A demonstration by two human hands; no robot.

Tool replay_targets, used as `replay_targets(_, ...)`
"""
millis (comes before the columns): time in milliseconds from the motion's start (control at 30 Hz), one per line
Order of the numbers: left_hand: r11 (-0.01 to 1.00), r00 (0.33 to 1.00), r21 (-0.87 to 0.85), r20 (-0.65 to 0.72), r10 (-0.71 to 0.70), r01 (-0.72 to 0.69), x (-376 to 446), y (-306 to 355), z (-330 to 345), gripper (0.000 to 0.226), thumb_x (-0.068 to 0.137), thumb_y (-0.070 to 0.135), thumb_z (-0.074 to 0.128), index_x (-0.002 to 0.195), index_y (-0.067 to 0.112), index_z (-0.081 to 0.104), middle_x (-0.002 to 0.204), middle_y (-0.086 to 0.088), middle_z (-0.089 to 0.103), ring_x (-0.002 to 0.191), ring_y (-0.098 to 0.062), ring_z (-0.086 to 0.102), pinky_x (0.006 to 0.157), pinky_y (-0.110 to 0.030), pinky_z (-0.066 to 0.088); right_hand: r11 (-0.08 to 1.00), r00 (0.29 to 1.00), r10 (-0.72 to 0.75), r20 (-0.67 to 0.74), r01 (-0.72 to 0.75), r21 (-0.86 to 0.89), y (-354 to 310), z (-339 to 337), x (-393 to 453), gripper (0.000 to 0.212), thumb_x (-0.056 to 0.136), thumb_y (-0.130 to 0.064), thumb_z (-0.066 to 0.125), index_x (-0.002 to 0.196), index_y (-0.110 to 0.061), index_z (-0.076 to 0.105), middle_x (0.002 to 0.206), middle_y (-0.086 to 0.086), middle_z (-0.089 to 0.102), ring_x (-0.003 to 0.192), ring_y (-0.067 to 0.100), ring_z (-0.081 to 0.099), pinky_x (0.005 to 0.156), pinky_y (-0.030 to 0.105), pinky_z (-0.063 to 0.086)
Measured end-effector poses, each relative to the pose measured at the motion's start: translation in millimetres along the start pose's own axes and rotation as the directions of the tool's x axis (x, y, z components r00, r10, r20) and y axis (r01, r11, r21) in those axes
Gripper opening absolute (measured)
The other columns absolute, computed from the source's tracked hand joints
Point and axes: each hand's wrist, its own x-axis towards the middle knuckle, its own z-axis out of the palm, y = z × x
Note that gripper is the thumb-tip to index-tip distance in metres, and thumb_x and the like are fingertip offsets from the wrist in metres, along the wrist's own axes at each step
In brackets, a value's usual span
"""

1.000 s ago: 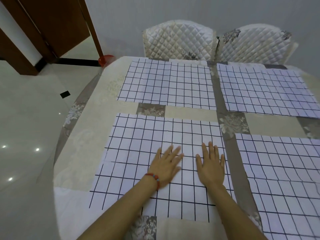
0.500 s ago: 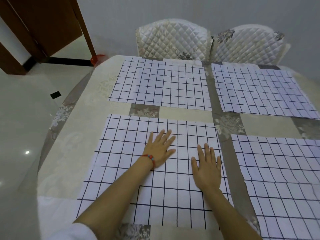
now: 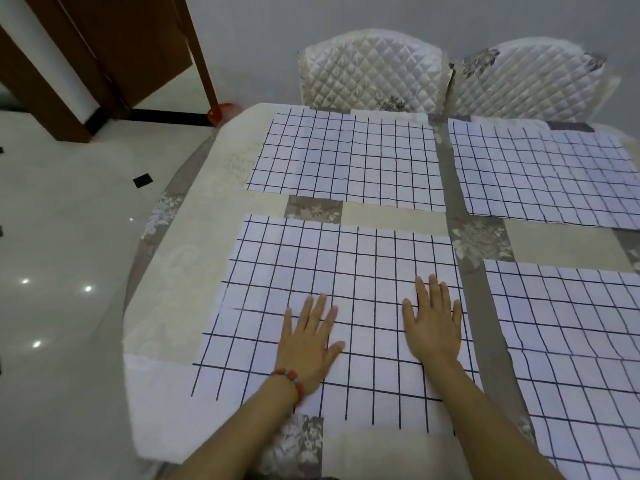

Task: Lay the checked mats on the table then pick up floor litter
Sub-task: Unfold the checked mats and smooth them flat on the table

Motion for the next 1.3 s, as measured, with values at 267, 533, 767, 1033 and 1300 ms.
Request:
replay_targets(267,0.976,0.979,-0.077,0.005,-0.204,0.204,-33,-71,-4,0.08,0.074,0.073,-0.016,0.142,0.031,-0.009,0.152,0.005,-0.01,0.144,-0.019,-0.011,0.108,-0.031,-0.026,1.0,0.998,-0.002,0.062,0.003,-0.02,0,-4,0,0.062,0.09,-0.05,0.009,0.147,-0.026,0.005,0.159,-0.002,-0.001,0.146,0.016,-0.005,0.117,0.04,-0.007)
replay_targets(533,0.944,0.965,-0.213,0.138,-0.224,0.25,-35,-66,-33,0.065,0.093,0.053,0.022,0.147,0.021,0.009,0.158,-0.006,0.001,0.146,-0.022,-0.001,0.12,-0.043,0.003,0.973,0.994,-0.104,0.026,0.096,0.211,-5,-53,-31,0.055,0.093,-0.042,0.033,0.14,-0.013,0.034,0.153,0.009,0.027,0.141,0.025,0.024,0.116,0.043,0.018)
replay_targets(767,0.94,0.981,-0.339,0.171,0.094,-0.031,-52,-19,-72,0.048,0.094,0.037,0.04,0.138,0.018,0.036,0.15,-0.004,0.033,0.138,-0.02,0.03,0.114,-0.036,0.027,0.932,1.0,0.001,-0.007,0.002,0.363,6,-116,-119,0.033,0.094,-0.021,0.046,0.126,-0.011,0.051,0.127,0.005,0.052,0.115,0.025,0.05,0.088,0.03,0.039)
replay_targets(1033,0.856,0.963,-0.484,0.084,0.254,-0.184,-113,45,-109,0.038,0.092,0.034,0.048,0.125,0.016,0.054,0.132,-0.004,0.056,0.12,-0.02,0.052,0.102,-0.03,0.04,0.897,0.943,0.271,-0.192,-0.175,0.406,68,-166,-263,0.031,0.091,-0.02,0.052,0.121,-0.014,0.056,0.132,0.004,0.052,0.122,0.024,0.048,0.098,0.04,0.042)
replay_targets(1300,0.78,0.882,-0.452,-0.033,0.471,-0.433,-205,135,-114,0.035,0.091,0.033,0.05,0.12,0.016,0.058,0.125,-0.005,0.061,0.115,-0.019,0.055,0.097,-0.03,0.042,0.835,0.845,0.458,-0.275,-0.303,0.459,133,-172,-433,0.035,0.093,-0.023,0.048,0.125,-0.012,0.053,0.134,0.009,0.051,0.122,0.023,0.046,0.092,0.023,0.031)
